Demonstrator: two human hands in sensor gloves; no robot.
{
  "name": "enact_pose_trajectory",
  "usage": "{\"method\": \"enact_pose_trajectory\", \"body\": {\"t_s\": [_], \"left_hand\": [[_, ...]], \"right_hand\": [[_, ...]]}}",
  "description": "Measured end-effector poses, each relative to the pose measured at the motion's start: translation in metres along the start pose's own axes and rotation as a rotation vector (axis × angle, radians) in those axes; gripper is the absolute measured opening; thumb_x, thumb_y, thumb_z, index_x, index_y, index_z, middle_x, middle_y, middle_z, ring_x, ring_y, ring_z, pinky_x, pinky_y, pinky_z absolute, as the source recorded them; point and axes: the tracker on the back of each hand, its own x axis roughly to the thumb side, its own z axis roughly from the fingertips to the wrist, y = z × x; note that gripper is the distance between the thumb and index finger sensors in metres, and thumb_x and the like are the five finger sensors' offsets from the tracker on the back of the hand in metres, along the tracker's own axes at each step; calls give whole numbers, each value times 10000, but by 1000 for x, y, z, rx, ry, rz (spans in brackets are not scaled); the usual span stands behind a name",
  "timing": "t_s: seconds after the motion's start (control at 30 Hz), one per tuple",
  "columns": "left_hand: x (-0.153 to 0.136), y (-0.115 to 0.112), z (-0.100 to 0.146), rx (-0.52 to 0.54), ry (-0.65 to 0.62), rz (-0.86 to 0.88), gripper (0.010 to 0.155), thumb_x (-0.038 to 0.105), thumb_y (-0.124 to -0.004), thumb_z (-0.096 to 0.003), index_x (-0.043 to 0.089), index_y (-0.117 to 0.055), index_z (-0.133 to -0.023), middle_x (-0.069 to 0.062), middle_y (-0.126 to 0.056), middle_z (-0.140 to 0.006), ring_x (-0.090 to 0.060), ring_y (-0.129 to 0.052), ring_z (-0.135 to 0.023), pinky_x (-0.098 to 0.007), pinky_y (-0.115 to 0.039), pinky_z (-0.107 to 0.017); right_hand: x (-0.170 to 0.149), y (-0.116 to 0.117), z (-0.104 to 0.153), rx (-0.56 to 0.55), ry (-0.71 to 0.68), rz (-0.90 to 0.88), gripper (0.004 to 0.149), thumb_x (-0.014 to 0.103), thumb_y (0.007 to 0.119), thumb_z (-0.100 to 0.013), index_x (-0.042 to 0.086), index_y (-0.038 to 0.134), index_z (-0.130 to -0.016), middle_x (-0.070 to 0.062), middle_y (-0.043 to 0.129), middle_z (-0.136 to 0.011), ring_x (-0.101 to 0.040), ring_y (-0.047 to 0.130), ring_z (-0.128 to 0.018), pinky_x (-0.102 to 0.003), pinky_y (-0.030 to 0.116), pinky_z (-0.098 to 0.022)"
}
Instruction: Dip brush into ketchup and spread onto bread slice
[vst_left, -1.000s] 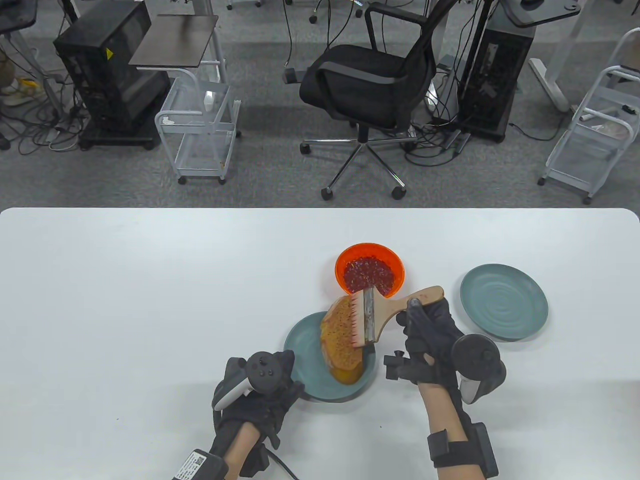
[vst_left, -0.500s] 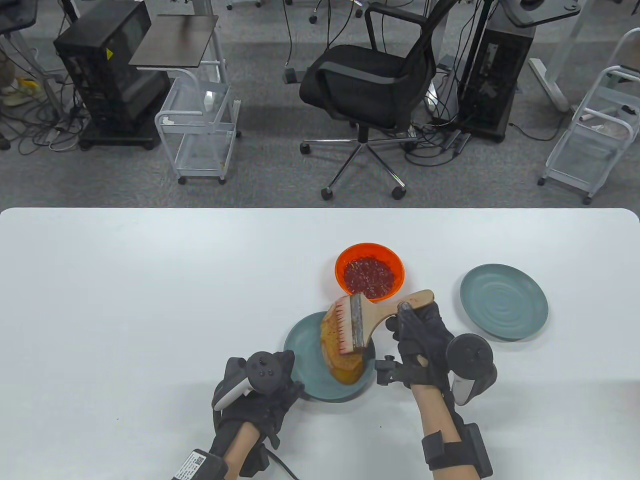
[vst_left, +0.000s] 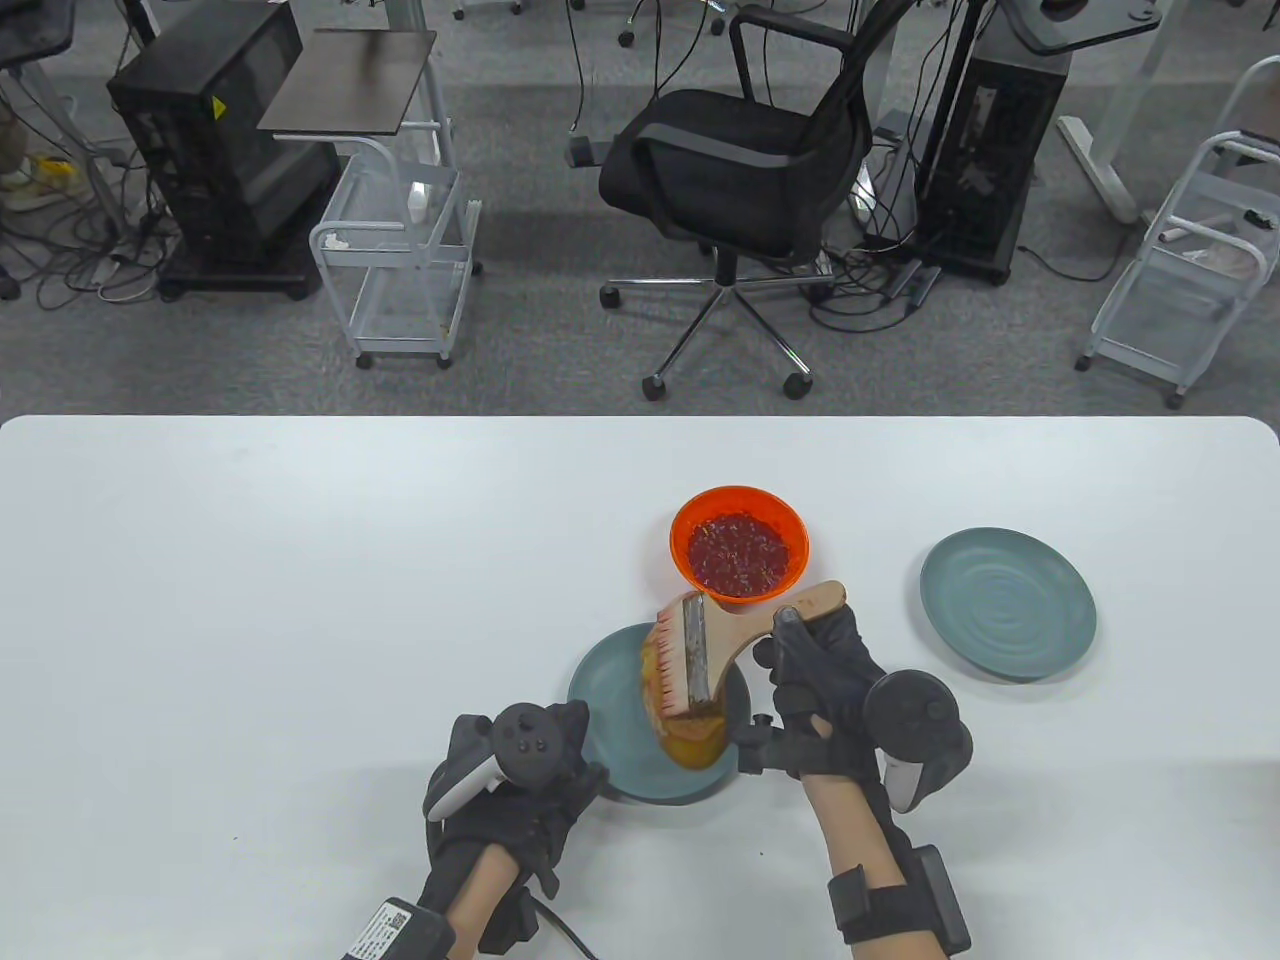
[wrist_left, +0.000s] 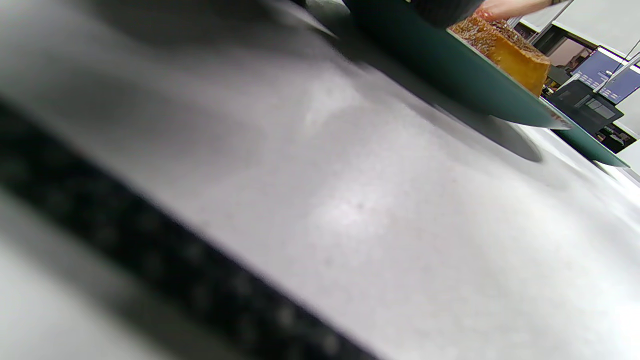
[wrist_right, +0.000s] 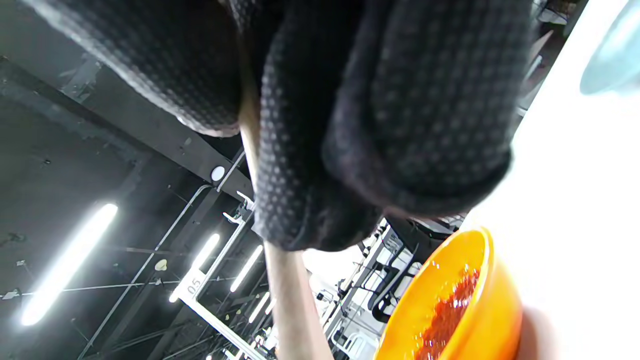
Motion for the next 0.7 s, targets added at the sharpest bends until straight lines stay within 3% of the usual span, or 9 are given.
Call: {"method": "enact_pose_trajectory", "body": {"t_s": [0.1, 0.17, 0.33, 0.47, 0.57, 0.63, 0.7], "left_hand": [[0, 0, 0, -1, 0, 1, 673, 475, -504, -675, 198, -115, -1149, -118, -178, -1194, -385, -93, -1070, -578, -177, -701], [0, 0, 0, 0, 1, 0, 673, 475, -503, -675, 199, -113, -1149, -118, -177, -1194, -384, -92, -1071, -579, -177, -701], [0, 0, 0, -1, 1, -2, 672, 475, -501, -675, 197, -113, -1149, -119, -177, -1194, -385, -92, -1070, -579, -177, -701], [0, 0, 0, -1, 1, -2, 672, 475, -501, -675, 198, -112, -1148, -118, -176, -1194, -383, -92, -1071, -578, -176, -702], [0, 0, 0, -1, 1, -2, 672, 475, -502, -675, 198, -114, -1148, -118, -176, -1194, -385, -92, -1070, -578, -176, -701], [0, 0, 0, -1, 1, -2, 674, 476, -501, -675, 198, -111, -1149, -117, -175, -1194, -385, -91, -1070, -578, -176, -701], [0, 0, 0, -1, 1, -2, 673, 476, -502, -675, 198, -112, -1148, -119, -174, -1194, -385, -92, -1070, -578, -176, -701]], "right_hand": [[3, -17, -6, -79, -91, 106, 437, 335, 870, -509, 32, 766, -805, -216, 941, -597, -219, 1138, -301, -302, 990, -173], [3, -23, -6, -120, -81, 77, 434, 346, 866, -510, 48, 762, -808, -207, 939, -605, -212, 1137, -306, -294, 991, -177], [-6, -3, 2, -14, 78, -106, 432, 331, 868, -511, 41, 761, -812, -222, 933, -613, -230, 1133, -313, -309, 985, -183], [-7, 8, 5, 22, 72, -45, 430, 329, 870, -510, 41, 764, -811, -224, 934, -612, -233, 1135, -310, -309, 987, -181], [-4, -2, 0, -16, 38, -31, 430, 318, 874, -511, 35, 760, -815, -234, 925, -618, -251, 1124, -320, -328, 976, -188], [-3, -16, -6, -72, -38, 79, 432, 335, 868, -510, 40, 763, -807, -216, 936, -604, -225, 1131, -306, -308, 984, -178], [-5, -24, -8, -101, -11, 48, 431, 339, 867, -510, 41, 764, -805, -213, 937, -602, -221, 1132, -305, -303, 985, -175]]}}
